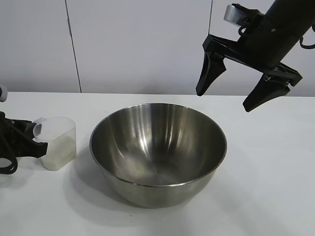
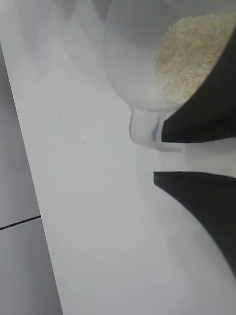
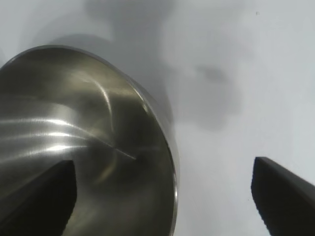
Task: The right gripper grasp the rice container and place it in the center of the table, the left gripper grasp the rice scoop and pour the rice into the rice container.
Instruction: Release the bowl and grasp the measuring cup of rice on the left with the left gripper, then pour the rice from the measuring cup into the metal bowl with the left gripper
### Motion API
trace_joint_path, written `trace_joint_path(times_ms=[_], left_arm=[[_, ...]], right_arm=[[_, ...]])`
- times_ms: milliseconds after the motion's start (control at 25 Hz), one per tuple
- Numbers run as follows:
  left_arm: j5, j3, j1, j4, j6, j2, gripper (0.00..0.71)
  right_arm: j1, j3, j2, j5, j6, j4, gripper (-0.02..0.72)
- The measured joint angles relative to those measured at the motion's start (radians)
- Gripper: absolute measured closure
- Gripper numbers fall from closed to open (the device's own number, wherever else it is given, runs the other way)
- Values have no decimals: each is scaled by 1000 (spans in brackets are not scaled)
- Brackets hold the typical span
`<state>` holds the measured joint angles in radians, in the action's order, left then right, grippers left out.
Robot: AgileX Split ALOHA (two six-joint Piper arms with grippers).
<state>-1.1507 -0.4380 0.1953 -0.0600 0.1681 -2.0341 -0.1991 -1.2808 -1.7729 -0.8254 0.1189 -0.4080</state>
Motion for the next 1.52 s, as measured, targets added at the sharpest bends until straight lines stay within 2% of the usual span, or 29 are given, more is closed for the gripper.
trace_joint_path(times_ms=[120,280,360,960,1240,1520], left_arm=[[0,0,0,0,0,0,596],[0,0,0,0,0,0,682],[0,0,0,0,0,0,693],[3,0,0,-24,-27,5,697],[11,0,0,-32,-28,82,697],[21,-8,0,-103,-28,127,697]], right_arm=[[0,0,0,-5,0,0,42],[0,0,0,-13,0,0,42],[0,0,0,-13,0,0,42],[0,0,0,-13,-10,0,42],[0,0,0,-13,-10,0,42],[0,0,0,-12,-10,0,42]])
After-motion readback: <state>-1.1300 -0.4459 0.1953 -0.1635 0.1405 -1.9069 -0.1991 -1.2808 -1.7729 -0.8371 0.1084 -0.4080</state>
